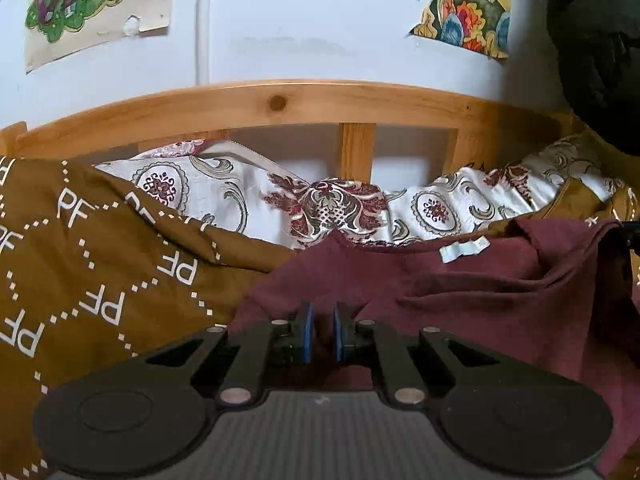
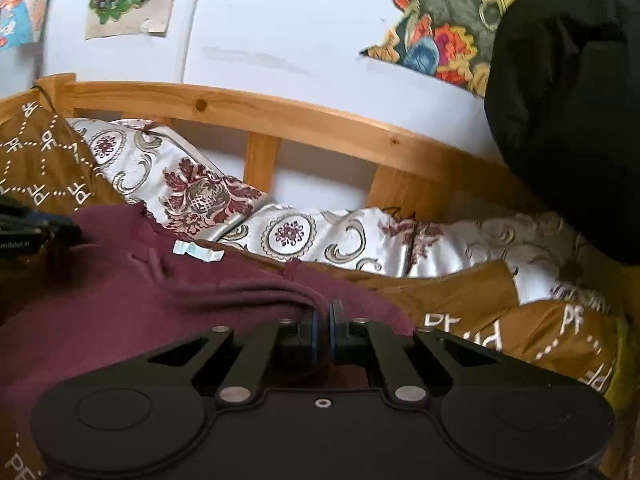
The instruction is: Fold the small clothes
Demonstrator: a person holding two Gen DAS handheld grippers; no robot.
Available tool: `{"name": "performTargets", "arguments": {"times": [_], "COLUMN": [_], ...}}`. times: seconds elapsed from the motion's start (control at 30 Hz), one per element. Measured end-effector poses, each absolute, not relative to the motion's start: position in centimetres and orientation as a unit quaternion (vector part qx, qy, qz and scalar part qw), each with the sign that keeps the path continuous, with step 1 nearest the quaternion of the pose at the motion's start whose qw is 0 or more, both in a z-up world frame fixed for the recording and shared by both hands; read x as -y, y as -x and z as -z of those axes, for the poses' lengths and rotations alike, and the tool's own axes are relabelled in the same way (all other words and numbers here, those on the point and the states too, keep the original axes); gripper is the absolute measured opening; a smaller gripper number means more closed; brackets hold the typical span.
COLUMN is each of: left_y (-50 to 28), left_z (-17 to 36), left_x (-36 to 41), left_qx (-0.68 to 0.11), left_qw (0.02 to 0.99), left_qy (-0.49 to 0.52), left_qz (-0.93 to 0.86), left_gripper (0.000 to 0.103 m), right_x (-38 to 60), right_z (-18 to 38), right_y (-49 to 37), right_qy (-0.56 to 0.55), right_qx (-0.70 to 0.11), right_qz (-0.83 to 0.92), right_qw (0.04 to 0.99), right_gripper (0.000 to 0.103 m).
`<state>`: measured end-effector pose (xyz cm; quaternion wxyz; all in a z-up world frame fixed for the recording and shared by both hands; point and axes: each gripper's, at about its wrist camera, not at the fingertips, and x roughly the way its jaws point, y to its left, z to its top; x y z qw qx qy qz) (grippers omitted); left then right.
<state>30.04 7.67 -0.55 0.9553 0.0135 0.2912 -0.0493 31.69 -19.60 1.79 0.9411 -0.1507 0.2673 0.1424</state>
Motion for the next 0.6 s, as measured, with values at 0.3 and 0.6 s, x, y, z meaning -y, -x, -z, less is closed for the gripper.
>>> {"name": "performTargets", "arguments": {"times": [0.3, 0.6], "left_y": [-29.9, -29.7], "left_z": [0.0, -0.7], "left_x": [-7.6, -8.4], "left_qx": [-0.307, -0.305], "left_qw": [0.95, 0.951], "left_qy": [-0.009, 0.028], "left_qz": [0.051, 0.033], "left_gripper": [0.044, 0.099], "right_x": [19.8, 21.1], "right_z": [-0.5, -0.7], "right_y": [-33.9, -34.4], "right_qy": [0.135, 0.073], "right_qx": [-0.29, -0.302], "right_qz": [-0.125, -0.101], "right_qw": [0.939, 0.945], "right_gripper": [0.007, 0.041]}}
